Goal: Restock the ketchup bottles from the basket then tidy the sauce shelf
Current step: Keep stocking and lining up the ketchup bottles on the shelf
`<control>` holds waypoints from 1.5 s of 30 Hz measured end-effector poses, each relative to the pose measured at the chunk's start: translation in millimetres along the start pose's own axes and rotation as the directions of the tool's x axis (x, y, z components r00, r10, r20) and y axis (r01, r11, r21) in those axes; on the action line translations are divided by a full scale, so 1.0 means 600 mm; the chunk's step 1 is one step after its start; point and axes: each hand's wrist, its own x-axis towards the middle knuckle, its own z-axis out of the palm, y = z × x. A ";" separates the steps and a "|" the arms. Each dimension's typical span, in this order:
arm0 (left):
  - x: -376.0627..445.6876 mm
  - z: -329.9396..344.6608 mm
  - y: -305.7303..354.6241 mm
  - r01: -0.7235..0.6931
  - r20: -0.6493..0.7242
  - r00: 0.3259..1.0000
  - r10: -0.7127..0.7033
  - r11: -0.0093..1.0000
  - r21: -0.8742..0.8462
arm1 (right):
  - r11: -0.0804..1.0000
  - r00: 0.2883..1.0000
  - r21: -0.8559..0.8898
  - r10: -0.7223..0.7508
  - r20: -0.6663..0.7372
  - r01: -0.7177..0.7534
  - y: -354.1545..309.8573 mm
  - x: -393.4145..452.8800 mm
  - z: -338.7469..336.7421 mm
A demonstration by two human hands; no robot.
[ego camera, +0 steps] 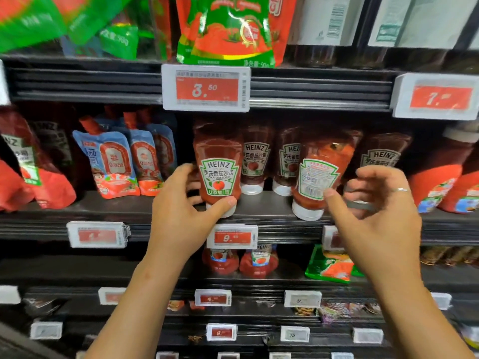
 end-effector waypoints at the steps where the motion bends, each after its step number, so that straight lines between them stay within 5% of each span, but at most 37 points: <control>1: -0.010 0.001 0.004 -0.019 -0.098 0.995 0.025 0.997 0.069 | 1.000 1.000 0.003 0.018 0.023 -0.018 0.006 0.004 -0.002; 4: -0.049 0.020 0.033 -0.246 -0.354 0.881 0.315 0.942 0.226 | 0.998 0.990 -0.002 0.055 0.132 -0.055 0.026 0.008 -0.001; 7: -0.069 0.075 0.083 -0.447 -0.154 0.876 0.456 0.890 0.090 | 0.999 0.976 0.007 0.041 0.212 -0.043 0.038 0.010 0.000; 11: -0.062 0.151 0.142 -0.288 0.109 0.949 0.295 0.955 -0.077 | 0.996 0.956 0.071 0.037 0.292 -0.060 0.046 0.018 0.002; 19: -0.044 0.196 0.158 -0.123 0.076 0.989 0.129 0.990 -0.072 | 0.995 0.896 0.065 0.036 0.444 -0.072 0.064 0.033 -0.001; 35: -0.029 0.199 0.158 -0.011 0.099 0.995 0.017 0.998 -0.060 | 0.994 0.885 0.108 -0.041 0.463 -0.011 0.052 0.009 -0.020; 45: 0.005 0.172 0.126 0.035 0.317 0.948 0.020 0.985 -0.169 | 0.998 0.897 0.063 -0.024 0.442 -0.005 0.067 0.056 -0.032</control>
